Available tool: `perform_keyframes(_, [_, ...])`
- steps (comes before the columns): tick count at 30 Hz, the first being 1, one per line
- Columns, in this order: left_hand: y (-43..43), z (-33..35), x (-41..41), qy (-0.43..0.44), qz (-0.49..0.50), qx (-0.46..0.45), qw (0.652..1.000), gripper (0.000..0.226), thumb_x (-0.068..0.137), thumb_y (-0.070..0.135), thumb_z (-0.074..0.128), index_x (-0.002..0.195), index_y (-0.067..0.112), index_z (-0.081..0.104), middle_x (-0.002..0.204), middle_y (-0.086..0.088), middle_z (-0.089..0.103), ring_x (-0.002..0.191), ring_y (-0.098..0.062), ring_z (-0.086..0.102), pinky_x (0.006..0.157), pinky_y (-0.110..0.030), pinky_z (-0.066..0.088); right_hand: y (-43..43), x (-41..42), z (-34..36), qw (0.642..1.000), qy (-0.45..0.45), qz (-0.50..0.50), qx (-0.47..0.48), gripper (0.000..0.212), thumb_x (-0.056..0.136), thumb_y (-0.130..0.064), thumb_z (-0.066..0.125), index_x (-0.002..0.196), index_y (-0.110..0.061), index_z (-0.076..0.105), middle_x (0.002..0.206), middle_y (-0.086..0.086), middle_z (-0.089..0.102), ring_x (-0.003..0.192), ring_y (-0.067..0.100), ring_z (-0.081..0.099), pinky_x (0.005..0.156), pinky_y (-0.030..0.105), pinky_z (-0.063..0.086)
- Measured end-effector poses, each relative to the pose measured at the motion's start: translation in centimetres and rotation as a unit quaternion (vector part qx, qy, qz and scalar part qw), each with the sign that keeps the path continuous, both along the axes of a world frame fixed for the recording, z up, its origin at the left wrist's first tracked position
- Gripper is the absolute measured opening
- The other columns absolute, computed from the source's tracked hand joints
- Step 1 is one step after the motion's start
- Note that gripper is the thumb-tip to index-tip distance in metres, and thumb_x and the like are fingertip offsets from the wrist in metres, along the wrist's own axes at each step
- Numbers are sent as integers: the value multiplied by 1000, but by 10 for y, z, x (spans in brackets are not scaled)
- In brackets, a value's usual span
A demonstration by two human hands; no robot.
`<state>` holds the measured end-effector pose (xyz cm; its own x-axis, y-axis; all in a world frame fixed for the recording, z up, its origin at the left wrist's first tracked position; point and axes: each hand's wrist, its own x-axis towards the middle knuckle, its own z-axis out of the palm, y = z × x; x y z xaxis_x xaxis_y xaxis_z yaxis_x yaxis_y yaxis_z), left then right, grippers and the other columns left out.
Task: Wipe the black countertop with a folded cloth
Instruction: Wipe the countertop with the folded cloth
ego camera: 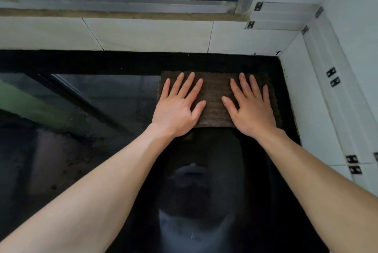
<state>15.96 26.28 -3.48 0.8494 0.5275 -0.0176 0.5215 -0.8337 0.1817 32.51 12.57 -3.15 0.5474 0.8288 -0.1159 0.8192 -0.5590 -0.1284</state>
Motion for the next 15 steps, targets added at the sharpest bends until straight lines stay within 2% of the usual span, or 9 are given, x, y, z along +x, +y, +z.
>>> perform_keyframes(15, [-68,10,-71,18,-5,-24,1000,62,100,59,9,156,32,5,164,6,-3,150,-15,-14,119,-40,-15,-73,-74,3,1000,4,2,-3,65,97,-66,5,152,-32,-3,163,-3,-9,148,16,-16,117,41,-18])
